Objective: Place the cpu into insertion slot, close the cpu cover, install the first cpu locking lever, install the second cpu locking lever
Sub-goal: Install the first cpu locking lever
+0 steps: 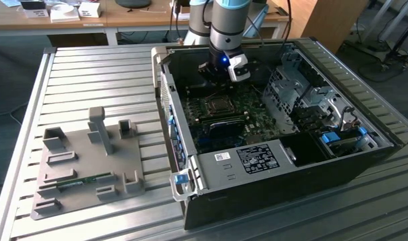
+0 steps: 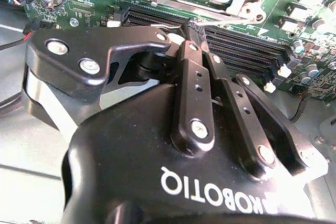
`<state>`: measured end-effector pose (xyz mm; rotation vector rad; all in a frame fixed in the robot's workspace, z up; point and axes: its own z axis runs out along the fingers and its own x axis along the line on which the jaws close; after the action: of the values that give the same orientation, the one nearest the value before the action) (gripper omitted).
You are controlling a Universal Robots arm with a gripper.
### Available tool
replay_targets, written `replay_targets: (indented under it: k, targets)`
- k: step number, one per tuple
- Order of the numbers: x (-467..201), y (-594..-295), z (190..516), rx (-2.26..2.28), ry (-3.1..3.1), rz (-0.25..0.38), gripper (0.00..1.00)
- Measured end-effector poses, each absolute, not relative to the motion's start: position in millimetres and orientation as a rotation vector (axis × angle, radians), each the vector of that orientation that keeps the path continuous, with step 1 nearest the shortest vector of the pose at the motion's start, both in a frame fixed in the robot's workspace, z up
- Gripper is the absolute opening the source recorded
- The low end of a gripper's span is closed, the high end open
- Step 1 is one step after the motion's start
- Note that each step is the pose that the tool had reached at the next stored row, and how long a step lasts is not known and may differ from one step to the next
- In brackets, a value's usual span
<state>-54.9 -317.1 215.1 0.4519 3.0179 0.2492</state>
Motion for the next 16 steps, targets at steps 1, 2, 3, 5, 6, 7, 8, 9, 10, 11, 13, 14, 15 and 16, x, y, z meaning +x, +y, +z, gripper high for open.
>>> replay_targets:
  k: [1,2,3,5,6,7,8,9,10,11,13,14,15,16]
  targets:
    - [-55.0,-317.1,214.7,0.452,3.018,0.245,0.11]
    - [-55.0,-317.0,214.2,0.452,3.018,0.242,0.11]
    - [-55.0,-316.9,213.8,0.452,3.018,0.239,0.11]
    - [-55.0,-316.1,213.3,0.451,3.018,0.235,0.11]
    - [-55.0,-315.6,213.0,0.452,3.018,0.234,0.11]
    - [-55.0,-315.1,212.9,0.453,3.018,0.233,0.11]
    - [-55.0,-315.1,212.9,0.453,3.018,0.233,0.11]
    - [-55.0,-315.1,212.9,0.453,3.018,0.233,0.11]
    - [-55.0,-315.1,212.9,0.453,3.018,0.233,0.11]
    - [-54.9,-315.1,212.9,0.453,3.018,0.233,0.11]
    - [-54.9,-315.1,212.9,0.453,3.018,0.232,0.11]
    - [-54.9,-314.9,212.9,0.453,3.018,0.232,0.11]
    - [-54.9,-314.4,212.8,0.453,3.017,0.232,0.11]
    - [-54.9,-314.0,212.8,0.453,3.017,0.232,0.11]
